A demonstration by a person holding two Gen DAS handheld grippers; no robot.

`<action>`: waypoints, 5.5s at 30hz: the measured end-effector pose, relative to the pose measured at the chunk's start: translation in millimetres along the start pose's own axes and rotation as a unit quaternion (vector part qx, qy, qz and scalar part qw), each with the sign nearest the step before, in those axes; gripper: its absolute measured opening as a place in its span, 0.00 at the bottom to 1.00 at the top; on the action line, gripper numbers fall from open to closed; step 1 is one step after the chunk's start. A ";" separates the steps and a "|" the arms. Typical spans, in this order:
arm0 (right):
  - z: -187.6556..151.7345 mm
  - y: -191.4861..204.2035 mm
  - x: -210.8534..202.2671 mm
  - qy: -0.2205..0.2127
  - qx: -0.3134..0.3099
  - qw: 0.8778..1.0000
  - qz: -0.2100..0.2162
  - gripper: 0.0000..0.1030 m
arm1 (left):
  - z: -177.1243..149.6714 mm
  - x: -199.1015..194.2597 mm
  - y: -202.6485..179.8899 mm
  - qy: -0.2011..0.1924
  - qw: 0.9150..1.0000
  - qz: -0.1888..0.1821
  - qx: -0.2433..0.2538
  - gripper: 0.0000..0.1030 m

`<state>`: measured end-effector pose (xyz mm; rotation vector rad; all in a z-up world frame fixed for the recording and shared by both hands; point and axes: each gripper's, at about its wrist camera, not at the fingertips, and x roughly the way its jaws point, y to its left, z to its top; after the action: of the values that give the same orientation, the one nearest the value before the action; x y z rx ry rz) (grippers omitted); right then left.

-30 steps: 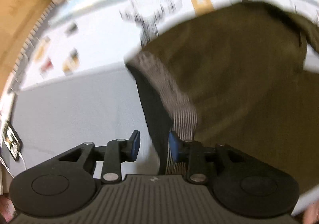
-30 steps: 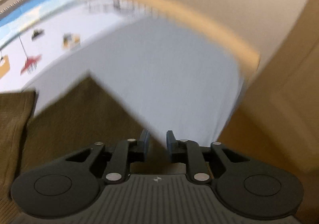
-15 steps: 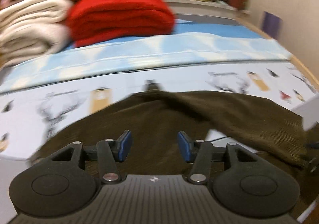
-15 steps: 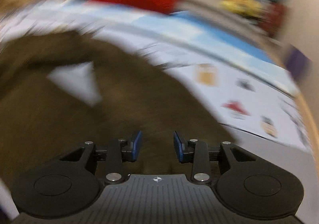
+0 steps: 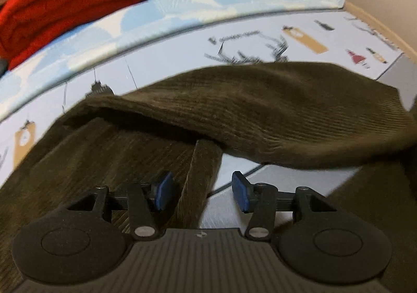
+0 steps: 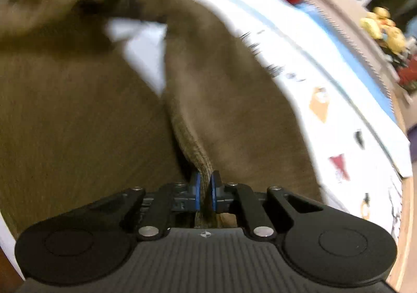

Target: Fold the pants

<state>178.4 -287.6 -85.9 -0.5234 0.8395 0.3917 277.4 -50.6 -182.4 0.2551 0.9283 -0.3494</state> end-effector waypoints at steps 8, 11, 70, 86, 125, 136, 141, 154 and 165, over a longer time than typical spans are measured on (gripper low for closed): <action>106.5 -187.7 -61.8 -0.068 0.217 0.974 -0.015 0.06 | 17.0 -17.8 18.3 -0.012 0.997 -0.060 0.048 0.11; 144.7 -247.9 -63.6 -0.070 0.292 0.951 -0.067 0.05 | 7.3 -51.8 27.5 -0.047 0.983 -0.142 0.105 0.11; -57.3 -189.0 -29.7 -0.108 0.622 0.760 -0.155 0.30 | -143.5 -184.4 309.7 0.062 0.913 0.089 -0.393 0.50; -65.8 -72.2 -120.0 -0.106 0.426 0.893 -0.096 0.39 | -242.9 -177.6 268.0 0.147 0.938 0.031 -0.312 0.66; -78.7 -77.7 -86.6 -0.026 0.461 0.880 -0.112 0.41 | -228.9 -185.6 198.2 0.159 0.983 0.070 -0.056 0.24; -79.8 -78.2 -88.3 -0.025 0.460 0.880 -0.113 0.41 | -230.0 -181.5 186.2 0.173 0.982 0.055 -0.052 0.38; -81.5 -80.5 -88.0 -0.024 0.462 0.878 -0.119 0.41 | -213.9 -190.2 198.0 0.124 0.986 0.067 -0.084 0.48; -66.9 -83.9 -105.8 -0.114 0.463 0.865 -0.158 0.66 | -177.5 -221.2 226.2 -0.028 0.973 0.162 -0.160 0.67; -39.0 -78.6 -95.5 -0.131 0.439 0.876 -0.150 0.65 | -155.1 -219.1 223.9 -0.064 0.966 0.186 -0.170 0.64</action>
<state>137.9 -385.2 -10.7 0.2529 0.5760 -0.2215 132.7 250.2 -78.7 0.0860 0.7784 0.1413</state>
